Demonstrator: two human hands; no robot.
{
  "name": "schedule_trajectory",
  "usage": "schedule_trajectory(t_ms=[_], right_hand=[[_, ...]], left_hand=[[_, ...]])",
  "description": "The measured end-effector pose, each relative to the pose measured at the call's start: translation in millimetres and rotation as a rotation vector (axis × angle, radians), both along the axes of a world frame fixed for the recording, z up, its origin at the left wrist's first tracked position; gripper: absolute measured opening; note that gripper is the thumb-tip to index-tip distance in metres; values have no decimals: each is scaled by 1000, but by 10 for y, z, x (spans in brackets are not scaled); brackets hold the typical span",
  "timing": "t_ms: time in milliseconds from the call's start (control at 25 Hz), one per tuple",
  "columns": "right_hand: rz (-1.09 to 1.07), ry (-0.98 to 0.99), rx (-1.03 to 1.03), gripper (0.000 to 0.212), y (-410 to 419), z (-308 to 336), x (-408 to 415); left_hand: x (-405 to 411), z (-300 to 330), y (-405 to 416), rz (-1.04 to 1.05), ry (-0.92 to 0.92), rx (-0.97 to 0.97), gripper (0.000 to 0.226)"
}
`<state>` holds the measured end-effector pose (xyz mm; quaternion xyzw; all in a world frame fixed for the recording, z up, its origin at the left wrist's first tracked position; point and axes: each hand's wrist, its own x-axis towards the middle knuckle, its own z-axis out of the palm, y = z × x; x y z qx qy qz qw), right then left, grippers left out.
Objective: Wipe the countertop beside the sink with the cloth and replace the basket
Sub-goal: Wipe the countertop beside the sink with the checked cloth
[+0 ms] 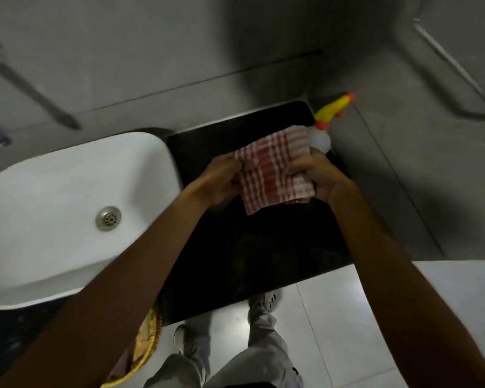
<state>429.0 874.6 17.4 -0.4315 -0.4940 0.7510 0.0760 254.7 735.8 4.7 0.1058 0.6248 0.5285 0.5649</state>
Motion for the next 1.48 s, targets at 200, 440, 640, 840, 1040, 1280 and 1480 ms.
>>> schedule_trajectory(t_ms=[200, 440, 640, 840, 1040, 1280, 1480], right_hand=[[238, 306, -245, 37, -1393, 666, -1261], [545, 310, -283, 41, -4003, 952, -2810], [394, -89, -260, 19, -5824, 490, -3245], [413, -326, 672, 25, -6589, 89, -2937], [747, -621, 851, 77, -7371, -556, -2736], [407, -781, 943, 88, -7360, -1301, -2929], [270, -891, 999, 87, -7440, -1552, -3232]], left_hand=[[-966, 754, -1633, 289, 47, 131, 16], [-2180, 894, -4477, 594, 138, 135, 30], [-2735, 151, -6254, 577, 71, -241, 37], [-2780, -560, -6848, 487, 442, -491, 21], [-2739, -1129, -6980, -67, 1196, -700, 51], [-2781, -1550, -6988, -183, 1311, -627, 64], [-2813, -1688, -7038, -136, 1387, -584, 64]])
